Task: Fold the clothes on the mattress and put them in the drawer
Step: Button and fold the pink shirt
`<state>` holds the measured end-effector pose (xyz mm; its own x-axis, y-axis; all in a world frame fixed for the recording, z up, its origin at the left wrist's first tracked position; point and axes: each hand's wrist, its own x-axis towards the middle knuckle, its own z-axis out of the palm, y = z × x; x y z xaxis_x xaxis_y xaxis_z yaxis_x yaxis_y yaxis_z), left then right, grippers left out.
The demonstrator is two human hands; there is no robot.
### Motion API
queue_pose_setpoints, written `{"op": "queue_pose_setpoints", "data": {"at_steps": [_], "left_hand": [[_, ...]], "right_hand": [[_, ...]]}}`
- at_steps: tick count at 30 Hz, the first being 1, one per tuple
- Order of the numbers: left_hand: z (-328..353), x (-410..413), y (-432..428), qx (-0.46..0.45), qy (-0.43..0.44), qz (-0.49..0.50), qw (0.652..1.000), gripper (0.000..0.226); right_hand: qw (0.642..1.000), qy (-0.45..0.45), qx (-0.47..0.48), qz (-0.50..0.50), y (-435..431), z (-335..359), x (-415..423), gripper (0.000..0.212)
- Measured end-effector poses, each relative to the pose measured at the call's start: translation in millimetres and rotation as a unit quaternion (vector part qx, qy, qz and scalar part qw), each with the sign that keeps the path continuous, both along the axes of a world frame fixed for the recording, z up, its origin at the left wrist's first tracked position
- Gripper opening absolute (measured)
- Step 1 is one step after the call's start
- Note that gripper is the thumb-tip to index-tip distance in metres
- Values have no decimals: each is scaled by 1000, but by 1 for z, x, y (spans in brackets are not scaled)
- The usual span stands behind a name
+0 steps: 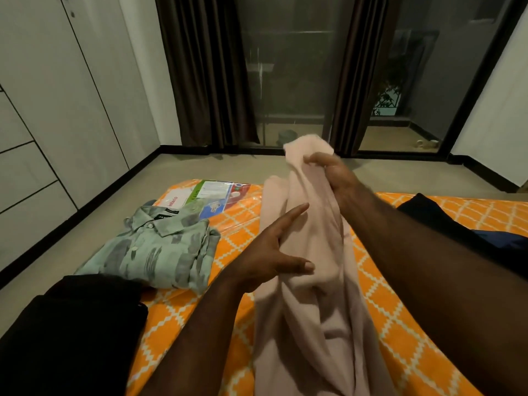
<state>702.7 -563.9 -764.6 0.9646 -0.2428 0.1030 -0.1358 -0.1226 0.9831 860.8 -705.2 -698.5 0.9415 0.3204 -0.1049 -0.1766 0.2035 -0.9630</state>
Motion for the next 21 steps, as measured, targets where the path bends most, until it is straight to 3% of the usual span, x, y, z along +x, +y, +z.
{"op": "queue_pose_setpoints", "data": {"at_steps": [3, 5, 7, 10, 12, 21], "left_hand": [[-11, 7, 7, -76, 51, 27, 995, 103], [-22, 14, 11, -113, 83, 58, 988, 107], [-37, 21, 17, -133, 120, 92, 979, 111], [-54, 26, 23, -125, 210, 139, 960, 106], [-62, 25, 24, -128, 272, 158, 941, 97], [-66, 13, 18, -192, 341, 191, 900, 40]], "right_hand": [[997, -17, 74, 4, 6, 11, 25, 47], [998, -13, 56, 11, 10, 7, 39, 44], [996, 45, -64, 30, 15, -7, 50, 42], [943, 168, -284, 43, 14, -52, 55, 36], [916, 203, -344, 40, 10, -84, 51, 23], [939, 20, -343, -21, -29, -111, -21, 27]]}}
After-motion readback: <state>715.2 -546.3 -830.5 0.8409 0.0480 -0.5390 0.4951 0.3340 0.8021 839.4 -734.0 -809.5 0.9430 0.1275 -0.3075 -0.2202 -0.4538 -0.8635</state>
